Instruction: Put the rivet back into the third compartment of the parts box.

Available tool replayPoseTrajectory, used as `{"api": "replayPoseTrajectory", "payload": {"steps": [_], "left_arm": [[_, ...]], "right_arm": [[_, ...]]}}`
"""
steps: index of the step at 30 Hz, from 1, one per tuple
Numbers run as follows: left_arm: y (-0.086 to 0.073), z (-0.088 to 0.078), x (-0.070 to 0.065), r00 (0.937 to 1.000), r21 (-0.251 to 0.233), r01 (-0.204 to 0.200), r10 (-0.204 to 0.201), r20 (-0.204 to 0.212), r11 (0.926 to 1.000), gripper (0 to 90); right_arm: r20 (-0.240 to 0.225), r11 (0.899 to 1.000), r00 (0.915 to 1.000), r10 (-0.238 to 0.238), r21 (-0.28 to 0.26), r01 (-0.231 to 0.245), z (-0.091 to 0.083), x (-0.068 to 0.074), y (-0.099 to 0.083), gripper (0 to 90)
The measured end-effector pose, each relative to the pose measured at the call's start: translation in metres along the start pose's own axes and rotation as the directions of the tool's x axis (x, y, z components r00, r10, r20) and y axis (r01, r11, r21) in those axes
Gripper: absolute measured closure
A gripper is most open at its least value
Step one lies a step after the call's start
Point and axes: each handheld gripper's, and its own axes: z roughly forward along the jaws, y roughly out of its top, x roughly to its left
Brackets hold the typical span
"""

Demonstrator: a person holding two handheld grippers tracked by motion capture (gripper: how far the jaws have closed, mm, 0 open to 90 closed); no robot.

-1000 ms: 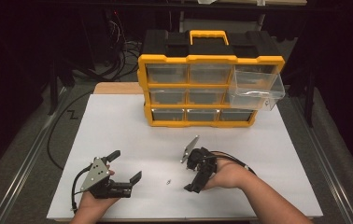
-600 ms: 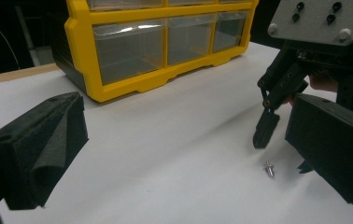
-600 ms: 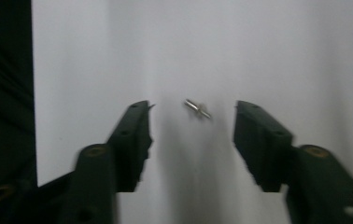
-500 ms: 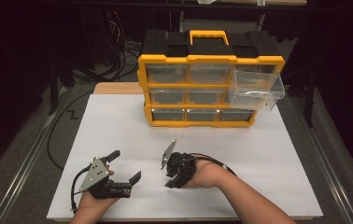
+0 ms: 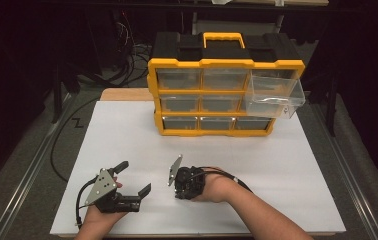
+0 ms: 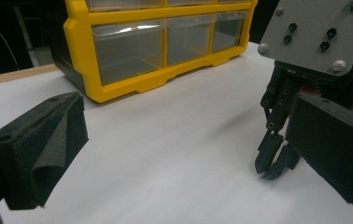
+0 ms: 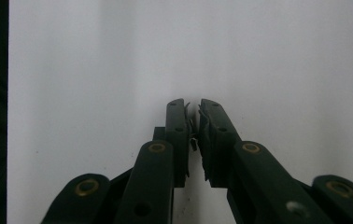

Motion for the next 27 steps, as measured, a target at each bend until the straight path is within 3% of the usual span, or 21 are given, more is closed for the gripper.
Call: {"api": "replayPoseTrajectory", "payload": {"steps": [5, 14, 20, 22, 27], "left_arm": [[0.000, 0.001, 0.000, 1.0000, 0.002, 0.001, -0.001, 0.000, 1.0000, 0.4], [0.000, 0.002, 0.000, 1.0000, 0.006, 0.004, -0.004, -0.007, 1.0000, 0.4], [-0.001, 0.002, 0.000, 0.9999, 0.007, 0.005, -0.004, -0.009, 1.0000, 0.3], [-0.001, 0.002, 0.000, 0.9999, 0.010, 0.003, -0.003, -0.010, 0.9999, 0.4], [-0.001, 0.002, 0.000, 1.0000, 0.015, -0.001, 0.001, -0.008, 0.9999, 0.4]], "right_arm": [[-0.013, 1.000, 0.9998, -0.014, 0.005, 0.014, -0.002, 0.000, 0.001, 84.0], [-0.043, 0.999, 0.9985, 0.033, -0.013, -0.033, -0.025, -0.003, -0.019, 84.0], [-0.039, 0.994, 0.9931, 0.111, -0.011, -0.112, -0.039, -0.007, -0.053, 84.0], [-0.042, 0.993, 0.9921, 0.118, -0.011, -0.119, -0.040, -0.008, -0.057, 84.0], [-0.038, 0.987, 0.9860, 0.162, 0.013, -0.162, -0.053, -0.011, -0.090, 84.0]]}}
